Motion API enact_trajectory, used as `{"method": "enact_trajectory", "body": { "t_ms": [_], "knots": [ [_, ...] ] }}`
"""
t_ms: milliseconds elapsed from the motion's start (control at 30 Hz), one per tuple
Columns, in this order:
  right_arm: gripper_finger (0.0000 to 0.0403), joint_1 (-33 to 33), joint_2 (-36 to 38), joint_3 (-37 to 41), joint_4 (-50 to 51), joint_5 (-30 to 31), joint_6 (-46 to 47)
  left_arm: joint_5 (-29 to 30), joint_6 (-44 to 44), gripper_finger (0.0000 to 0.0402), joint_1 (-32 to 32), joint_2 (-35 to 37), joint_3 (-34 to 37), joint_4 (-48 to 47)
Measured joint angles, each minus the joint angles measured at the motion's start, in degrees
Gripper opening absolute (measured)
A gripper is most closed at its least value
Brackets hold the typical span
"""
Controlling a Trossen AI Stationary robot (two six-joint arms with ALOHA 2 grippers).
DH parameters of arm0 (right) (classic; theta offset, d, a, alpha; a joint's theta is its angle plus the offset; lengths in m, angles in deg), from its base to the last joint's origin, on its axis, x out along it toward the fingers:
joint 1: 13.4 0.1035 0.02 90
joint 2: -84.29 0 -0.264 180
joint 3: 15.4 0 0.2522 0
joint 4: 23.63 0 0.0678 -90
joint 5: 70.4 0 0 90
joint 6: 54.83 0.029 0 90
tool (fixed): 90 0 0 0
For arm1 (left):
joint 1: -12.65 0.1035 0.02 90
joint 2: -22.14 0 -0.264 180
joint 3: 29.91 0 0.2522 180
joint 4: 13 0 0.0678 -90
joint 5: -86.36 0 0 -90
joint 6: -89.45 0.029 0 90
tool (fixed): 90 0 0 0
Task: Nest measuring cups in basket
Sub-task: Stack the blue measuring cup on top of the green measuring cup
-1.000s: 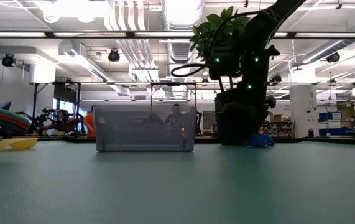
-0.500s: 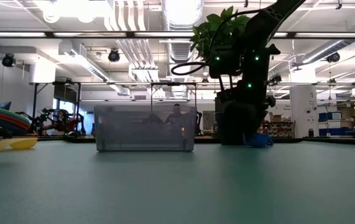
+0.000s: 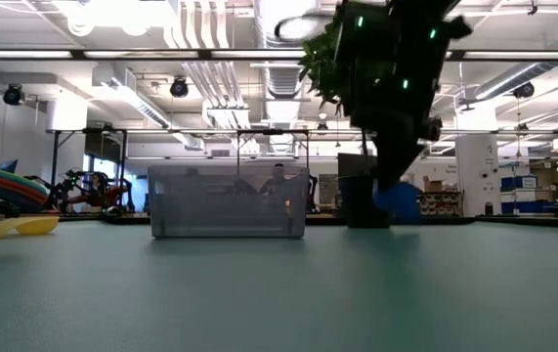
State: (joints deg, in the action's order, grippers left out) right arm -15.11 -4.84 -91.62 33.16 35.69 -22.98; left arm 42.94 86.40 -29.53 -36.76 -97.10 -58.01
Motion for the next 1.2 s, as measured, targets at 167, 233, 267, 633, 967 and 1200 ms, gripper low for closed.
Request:
{"method": "enact_trajectory", "body": {
  "t_ms": [167,233,267,633,967,1200],
  "knots": [
    [0.0037,7.61,1.89,-4.73,2.23,1.77,4.7,0.0,-0.09,0.0,0.0,0.0,0.0,0.63],
    [0.0038,10.46,1.95,-7.2,2.21,3.3,5.28,0.0,-0.15,0.0,0.0,0.0,0.0,0.9],
    [0.0038,11.72,1.95,-8.44,2.15,3.46,5.62,0.0,-0.21,0.0,0.0,0.0,0.0,0.95],
    [0.0038,20.48,-3.41,-22.14,-4.2,8.43,0.97,-0.02,-0.48,0.0,0.0,0.0,0.0,1.44],
    [0.0038,20.56,-14.86,-33.82,-9.46,7.92,-11.06,-0.04,-0.48,0.0,0.0,0.27,-0.07,1.66],
    [0.0038,20.55,-24.41,-46.41,-9.33,7.94,-20.35,-0.07,-0.48,0.0,0.0,1.2,-0.53,1.66]
  ]
}}
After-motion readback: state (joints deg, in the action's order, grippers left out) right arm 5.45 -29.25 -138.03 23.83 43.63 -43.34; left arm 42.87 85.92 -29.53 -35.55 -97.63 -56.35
